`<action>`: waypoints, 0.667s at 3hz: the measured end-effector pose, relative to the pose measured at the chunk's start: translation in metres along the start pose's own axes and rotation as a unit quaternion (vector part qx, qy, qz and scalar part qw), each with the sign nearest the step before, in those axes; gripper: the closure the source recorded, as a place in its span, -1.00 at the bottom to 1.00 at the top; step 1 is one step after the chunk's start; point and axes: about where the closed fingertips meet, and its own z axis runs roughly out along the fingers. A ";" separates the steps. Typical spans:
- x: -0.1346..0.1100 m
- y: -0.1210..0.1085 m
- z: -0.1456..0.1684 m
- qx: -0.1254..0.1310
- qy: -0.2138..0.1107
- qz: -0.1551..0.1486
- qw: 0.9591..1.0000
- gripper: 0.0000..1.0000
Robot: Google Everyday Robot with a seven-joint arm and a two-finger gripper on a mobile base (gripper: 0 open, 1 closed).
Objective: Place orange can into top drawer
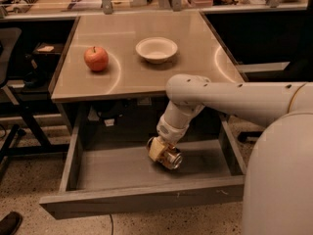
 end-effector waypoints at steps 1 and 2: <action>-0.002 -0.002 0.010 0.003 0.004 0.006 1.000 1.00; -0.012 -0.008 0.010 0.016 -0.001 0.005 1.000 1.00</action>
Offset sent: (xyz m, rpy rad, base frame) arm 0.0294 0.0079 -0.0078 -0.0368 -0.0550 -0.0223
